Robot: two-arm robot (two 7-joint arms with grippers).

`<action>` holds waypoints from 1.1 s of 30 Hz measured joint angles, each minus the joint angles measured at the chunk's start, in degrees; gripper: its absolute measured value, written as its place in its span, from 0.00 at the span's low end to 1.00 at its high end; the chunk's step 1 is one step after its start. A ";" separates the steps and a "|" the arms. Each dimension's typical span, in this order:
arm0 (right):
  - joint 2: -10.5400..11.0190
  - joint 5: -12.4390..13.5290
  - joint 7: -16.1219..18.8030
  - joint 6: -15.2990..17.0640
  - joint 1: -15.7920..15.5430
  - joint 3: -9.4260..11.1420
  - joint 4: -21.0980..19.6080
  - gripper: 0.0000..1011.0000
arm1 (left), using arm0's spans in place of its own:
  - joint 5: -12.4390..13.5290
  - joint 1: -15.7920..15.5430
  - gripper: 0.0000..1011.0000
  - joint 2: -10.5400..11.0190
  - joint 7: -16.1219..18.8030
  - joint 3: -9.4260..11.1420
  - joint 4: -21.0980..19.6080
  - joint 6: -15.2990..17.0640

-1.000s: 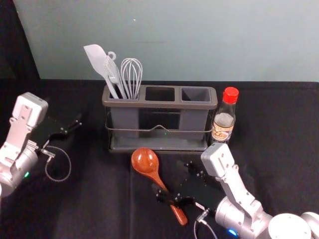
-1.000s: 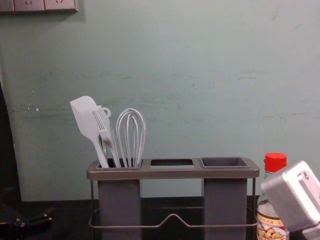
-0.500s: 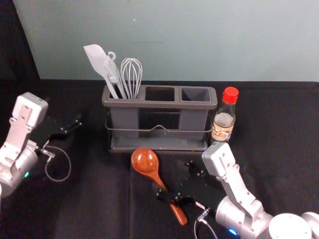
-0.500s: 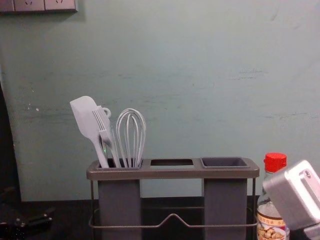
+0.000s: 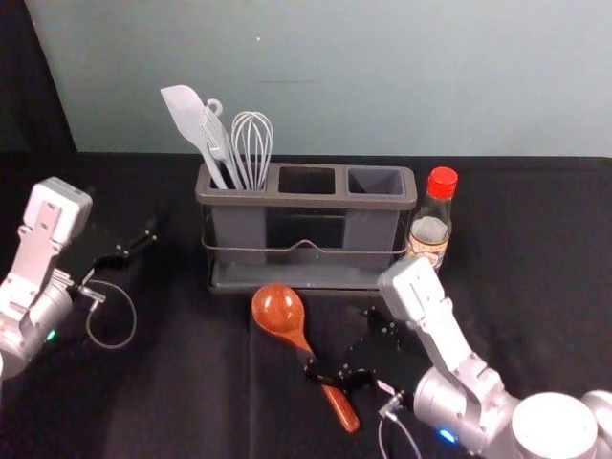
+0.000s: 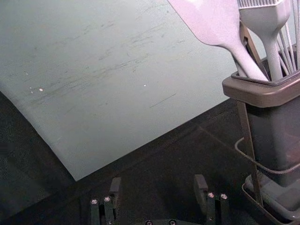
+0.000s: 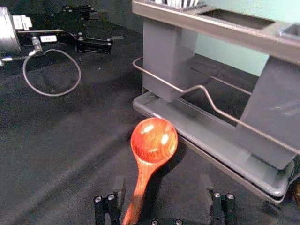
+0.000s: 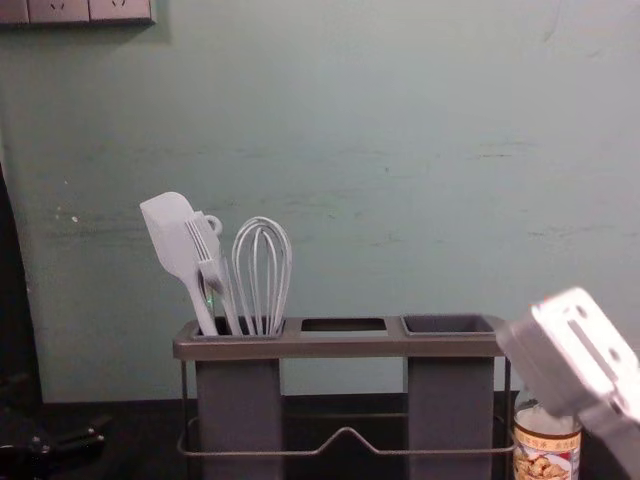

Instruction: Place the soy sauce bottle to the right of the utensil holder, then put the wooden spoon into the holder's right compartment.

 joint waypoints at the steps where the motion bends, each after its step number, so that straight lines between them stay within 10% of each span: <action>1: -0.02 -0.26 -0.02 2.15 0.20 -0.06 -1.24 0.99 | 0.00 0.00 0.99 0.00 0.00 0.00 0.00 0.00; 15: -3.92 -2.92 2.49 25.09 10.12 -3.24 -2.67 0.99 | 0.00 0.00 0.99 0.00 0.00 0.00 0.00 0.00; 33: -11.60 -7.16 0.79 33.66 16.13 -5.14 4.30 0.99 | 0.00 0.00 0.99 0.00 0.00 0.00 0.00 0.00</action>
